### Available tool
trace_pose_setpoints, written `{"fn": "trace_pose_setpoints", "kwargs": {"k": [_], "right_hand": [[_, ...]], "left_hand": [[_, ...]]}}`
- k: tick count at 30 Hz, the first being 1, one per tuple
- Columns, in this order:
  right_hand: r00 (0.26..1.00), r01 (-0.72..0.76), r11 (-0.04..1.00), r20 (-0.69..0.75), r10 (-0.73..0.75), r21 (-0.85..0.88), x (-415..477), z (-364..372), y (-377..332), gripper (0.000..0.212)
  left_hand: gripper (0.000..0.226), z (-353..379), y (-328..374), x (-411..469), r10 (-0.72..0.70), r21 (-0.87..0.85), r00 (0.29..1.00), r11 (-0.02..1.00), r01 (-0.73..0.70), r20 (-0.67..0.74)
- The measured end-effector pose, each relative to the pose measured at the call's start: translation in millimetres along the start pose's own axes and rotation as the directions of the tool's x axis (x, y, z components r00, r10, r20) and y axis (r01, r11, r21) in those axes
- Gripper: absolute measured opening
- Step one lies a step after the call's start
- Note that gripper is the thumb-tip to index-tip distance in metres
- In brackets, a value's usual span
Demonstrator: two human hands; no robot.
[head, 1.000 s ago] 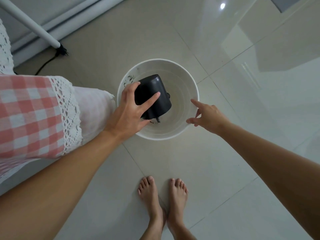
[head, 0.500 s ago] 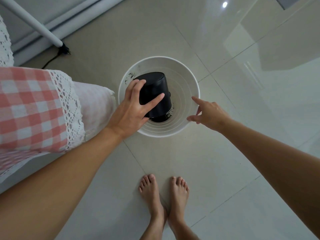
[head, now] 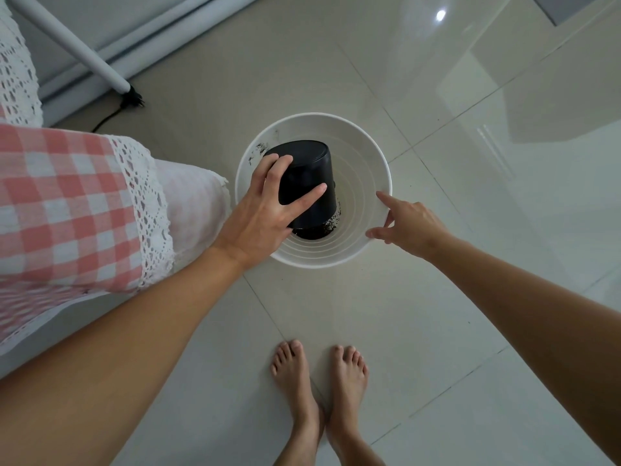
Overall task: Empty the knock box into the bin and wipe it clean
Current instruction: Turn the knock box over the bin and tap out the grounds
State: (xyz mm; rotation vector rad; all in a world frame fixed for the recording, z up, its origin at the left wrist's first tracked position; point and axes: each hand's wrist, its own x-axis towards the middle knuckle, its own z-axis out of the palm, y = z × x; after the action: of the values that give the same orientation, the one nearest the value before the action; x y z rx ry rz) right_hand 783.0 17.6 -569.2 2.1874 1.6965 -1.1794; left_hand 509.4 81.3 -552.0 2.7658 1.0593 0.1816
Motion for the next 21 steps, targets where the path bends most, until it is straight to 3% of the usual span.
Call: {"fn": "trace_pose_setpoints", "kwargs": {"k": [18, 21], "right_hand": [[0.999, 0.021, 0.999, -0.024, -0.022, -0.037, 4, 3, 6, 0.085], [1.000, 0.018, 0.999, -0.004, -0.018, -0.026, 4, 5, 8, 0.092]], "left_hand": [[0.085, -5, 10, 6, -0.152, -0.073, 0.986, 0.985, 0.158, 0.074], [0.089, -1, 16, 5, -0.287, -0.209, 0.950, 0.928, 0.308, 0.126]]}}
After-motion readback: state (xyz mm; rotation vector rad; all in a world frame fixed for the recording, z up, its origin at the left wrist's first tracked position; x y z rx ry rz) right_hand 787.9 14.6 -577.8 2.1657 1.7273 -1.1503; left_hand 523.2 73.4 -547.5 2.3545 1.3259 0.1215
